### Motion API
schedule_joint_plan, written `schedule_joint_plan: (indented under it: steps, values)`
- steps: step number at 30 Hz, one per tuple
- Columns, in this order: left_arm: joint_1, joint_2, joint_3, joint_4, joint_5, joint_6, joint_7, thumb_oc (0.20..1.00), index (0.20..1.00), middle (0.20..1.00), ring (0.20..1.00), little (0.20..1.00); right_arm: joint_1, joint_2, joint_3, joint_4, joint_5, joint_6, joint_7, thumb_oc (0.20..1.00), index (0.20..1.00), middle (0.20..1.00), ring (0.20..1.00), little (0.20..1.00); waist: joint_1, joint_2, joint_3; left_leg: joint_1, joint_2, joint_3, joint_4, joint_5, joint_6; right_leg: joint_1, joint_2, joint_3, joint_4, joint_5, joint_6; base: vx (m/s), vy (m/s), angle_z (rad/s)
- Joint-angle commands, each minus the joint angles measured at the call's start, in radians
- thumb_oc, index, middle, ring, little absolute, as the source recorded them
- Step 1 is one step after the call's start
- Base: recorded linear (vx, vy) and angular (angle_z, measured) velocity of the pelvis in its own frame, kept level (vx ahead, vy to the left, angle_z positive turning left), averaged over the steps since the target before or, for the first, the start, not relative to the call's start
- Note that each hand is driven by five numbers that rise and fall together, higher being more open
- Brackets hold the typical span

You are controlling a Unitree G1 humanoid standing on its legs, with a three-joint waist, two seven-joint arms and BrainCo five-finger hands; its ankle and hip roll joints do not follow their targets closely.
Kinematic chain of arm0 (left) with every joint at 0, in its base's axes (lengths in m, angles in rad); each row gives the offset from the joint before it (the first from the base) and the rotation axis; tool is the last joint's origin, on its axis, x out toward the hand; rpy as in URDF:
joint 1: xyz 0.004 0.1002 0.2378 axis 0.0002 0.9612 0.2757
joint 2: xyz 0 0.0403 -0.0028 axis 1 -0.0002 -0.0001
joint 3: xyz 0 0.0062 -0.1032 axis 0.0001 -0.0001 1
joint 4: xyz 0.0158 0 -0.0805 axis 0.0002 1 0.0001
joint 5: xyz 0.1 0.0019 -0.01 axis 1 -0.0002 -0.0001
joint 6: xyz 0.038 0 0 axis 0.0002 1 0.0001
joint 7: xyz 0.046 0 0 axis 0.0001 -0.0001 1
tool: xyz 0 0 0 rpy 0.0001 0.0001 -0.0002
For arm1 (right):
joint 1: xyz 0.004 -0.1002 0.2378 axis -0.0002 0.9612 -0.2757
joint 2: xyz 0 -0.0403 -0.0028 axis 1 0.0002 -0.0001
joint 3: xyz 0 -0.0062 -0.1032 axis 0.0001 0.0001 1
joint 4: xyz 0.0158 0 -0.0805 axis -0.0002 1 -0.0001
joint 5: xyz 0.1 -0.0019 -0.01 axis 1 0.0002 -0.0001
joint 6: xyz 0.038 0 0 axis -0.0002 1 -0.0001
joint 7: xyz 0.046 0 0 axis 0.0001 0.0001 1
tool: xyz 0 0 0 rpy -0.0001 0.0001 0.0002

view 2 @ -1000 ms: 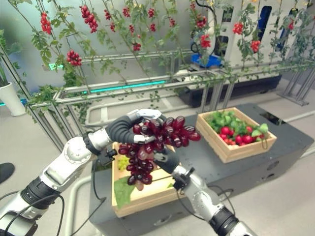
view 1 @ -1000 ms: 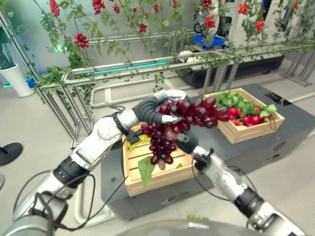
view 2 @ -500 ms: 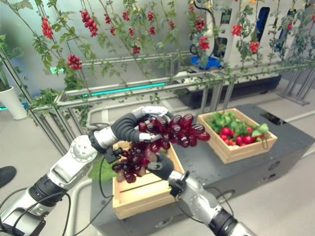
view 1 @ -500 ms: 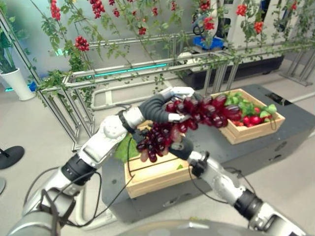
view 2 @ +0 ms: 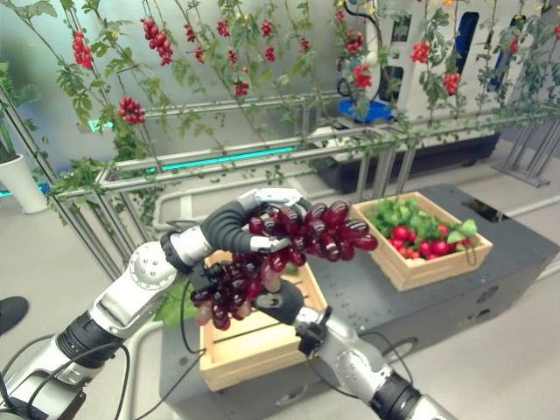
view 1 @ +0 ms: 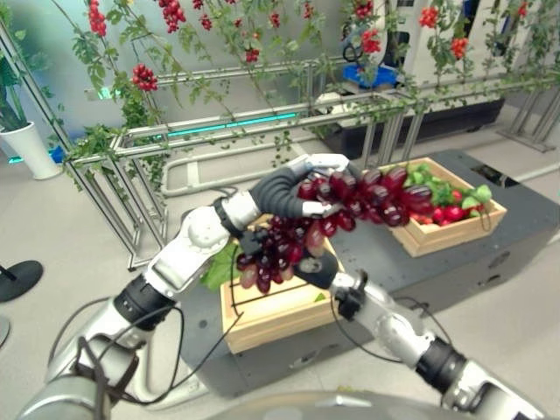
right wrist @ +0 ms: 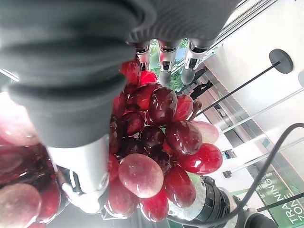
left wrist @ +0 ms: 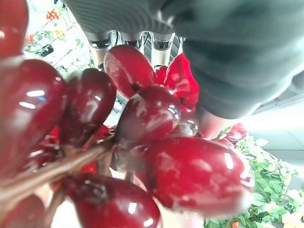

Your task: Pick up the fruits from the basket on one side to the basket on the other side

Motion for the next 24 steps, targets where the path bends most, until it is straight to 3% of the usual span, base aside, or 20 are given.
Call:
schedule_joint_plan:
  steps: [1, 20, 21, 22, 24]
  values:
    - [-0.116, -0.009, 0.029, 0.050, -0.054, -0.039, 0.052, 0.200, 0.200, 0.200, 0.200, 0.200, -0.091, 0.044, 0.006, -0.065, 0.030, -0.039, 0.009, 1.000, 1.000, 1.000, 1.000, 1.000, -0.023, -0.059, -0.013, 0.024, -0.062, 0.024, 0.031, -0.067, 0.053, -0.015, -0.031, 0.049, 0.117, -0.076, 0.070, 0.00, 0.000, 0.00]
    - [-0.081, -0.010, 0.065, 0.055, -0.047, -0.045, 0.070, 0.200, 0.200, 0.200, 0.200, 0.200, -0.045, 0.055, -0.080, -0.058, 0.102, -0.077, -0.010, 1.000, 1.000, 1.000, 1.000, 1.000, -0.029, -0.056, -0.015, 0.023, -0.064, 0.025, 0.032, -0.068, 0.057, -0.019, -0.033, 0.055, 0.120, -0.075, 0.070, 0.00, 0.000, 0.00]
    - [-0.079, -0.009, 0.066, 0.054, -0.048, -0.045, 0.071, 0.200, 0.200, 0.200, 0.200, 0.200, -0.044, 0.058, -0.081, -0.057, 0.105, -0.078, -0.012, 0.548, 0.548, 0.548, 0.548, 0.548, -0.029, -0.056, -0.015, 0.025, -0.064, 0.025, 0.031, -0.068, 0.056, -0.019, -0.033, 0.055, 0.120, -0.075, 0.069, 0.00, 0.000, 0.00]
    - [-0.075, -0.010, 0.068, 0.055, -0.046, -0.045, 0.074, 0.200, 0.200, 0.200, 0.200, 0.200, -0.042, 0.062, -0.083, -0.054, 0.111, -0.079, -0.012, 0.200, 0.200, 0.200, 0.200, 0.200, -0.029, -0.056, -0.015, 0.025, -0.063, 0.025, 0.032, -0.068, 0.056, -0.019, -0.033, 0.056, 0.121, -0.075, 0.069, 0.00, 0.000, 0.00]
    - [-0.071, -0.008, 0.073, 0.053, -0.046, -0.046, 0.074, 0.200, 0.200, 0.200, 0.200, 0.200, -0.043, 0.066, -0.083, -0.050, 0.122, -0.081, -0.012, 0.200, 0.200, 0.200, 0.200, 0.200, -0.029, -0.055, -0.014, 0.026, -0.063, 0.025, 0.031, -0.068, 0.056, -0.020, -0.033, 0.057, 0.121, -0.075, 0.069, 0.00, 0.000, 0.00]
